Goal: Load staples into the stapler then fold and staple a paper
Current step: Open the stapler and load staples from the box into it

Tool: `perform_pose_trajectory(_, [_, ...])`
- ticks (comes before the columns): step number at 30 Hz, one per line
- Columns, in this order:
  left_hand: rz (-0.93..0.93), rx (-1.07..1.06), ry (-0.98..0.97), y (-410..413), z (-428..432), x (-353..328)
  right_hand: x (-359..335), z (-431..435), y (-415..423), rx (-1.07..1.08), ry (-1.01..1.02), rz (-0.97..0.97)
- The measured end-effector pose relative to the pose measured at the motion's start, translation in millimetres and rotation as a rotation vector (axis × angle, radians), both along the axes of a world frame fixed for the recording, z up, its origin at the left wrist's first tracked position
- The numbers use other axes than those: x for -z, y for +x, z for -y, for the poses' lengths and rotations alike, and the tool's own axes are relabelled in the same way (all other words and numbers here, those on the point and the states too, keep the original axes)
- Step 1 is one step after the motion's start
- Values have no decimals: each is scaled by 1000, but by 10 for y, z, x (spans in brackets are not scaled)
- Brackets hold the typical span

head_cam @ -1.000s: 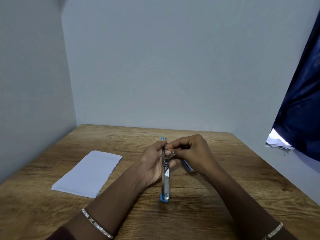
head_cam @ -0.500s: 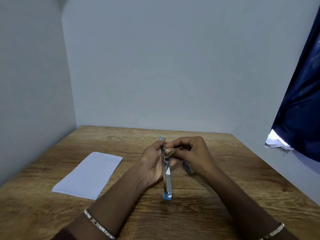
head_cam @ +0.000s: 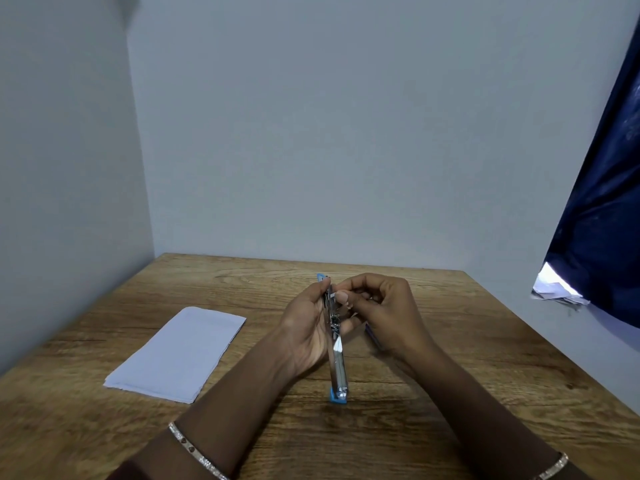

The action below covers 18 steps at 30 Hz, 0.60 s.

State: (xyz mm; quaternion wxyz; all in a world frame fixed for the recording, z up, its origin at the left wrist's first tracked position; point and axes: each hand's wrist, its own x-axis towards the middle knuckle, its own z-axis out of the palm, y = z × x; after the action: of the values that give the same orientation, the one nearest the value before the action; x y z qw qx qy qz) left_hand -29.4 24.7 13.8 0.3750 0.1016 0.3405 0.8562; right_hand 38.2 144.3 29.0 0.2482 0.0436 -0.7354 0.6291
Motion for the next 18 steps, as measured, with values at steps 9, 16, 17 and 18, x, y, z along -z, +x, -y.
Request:
perform_pose_trajectory(9, [-13,-96,0,6,-27,-37,2,-19,1,-33,-39,34])
perform_pose_trajectory(16, [-41,-82,-2,3,0,-33,14,21,-5,12,122,-11])
perform_pose_trajectory(17, [-45,-87,-9,19,0,-47,10,26,-2,32,162,-19])
perform_pose_trajectory(18, [-35,-100,-12,28,0,-55,4,29,0,48,191,-26])
